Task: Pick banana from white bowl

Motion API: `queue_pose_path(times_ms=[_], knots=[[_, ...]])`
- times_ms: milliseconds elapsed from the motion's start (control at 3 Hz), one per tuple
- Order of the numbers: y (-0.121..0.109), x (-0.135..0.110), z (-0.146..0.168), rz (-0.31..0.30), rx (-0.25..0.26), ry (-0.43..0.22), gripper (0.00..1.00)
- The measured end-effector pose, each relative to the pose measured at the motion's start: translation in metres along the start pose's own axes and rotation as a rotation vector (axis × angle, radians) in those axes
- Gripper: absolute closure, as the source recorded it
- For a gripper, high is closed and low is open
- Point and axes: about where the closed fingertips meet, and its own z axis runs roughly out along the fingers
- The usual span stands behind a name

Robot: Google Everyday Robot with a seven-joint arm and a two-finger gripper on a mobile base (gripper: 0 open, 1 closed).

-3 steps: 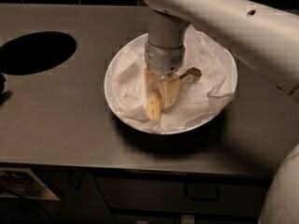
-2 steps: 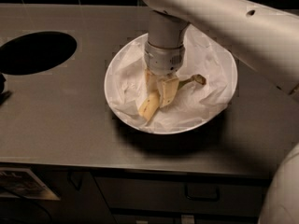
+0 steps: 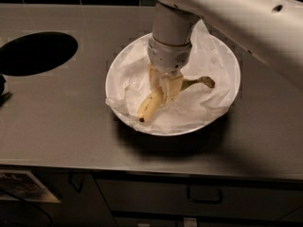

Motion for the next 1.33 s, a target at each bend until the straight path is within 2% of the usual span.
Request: queue_pose_path(times_ms=[667, 1000, 1333], knots=[[0.024, 0.002, -0.047, -0.004, 0.237, 0.020, 1.00], [0.042, 0.014, -0.066, -0.004, 0.393, 0.022, 1.00], [0.047, 0.024, -0.094, -0.009, 0.511, 0.054, 1.00]])
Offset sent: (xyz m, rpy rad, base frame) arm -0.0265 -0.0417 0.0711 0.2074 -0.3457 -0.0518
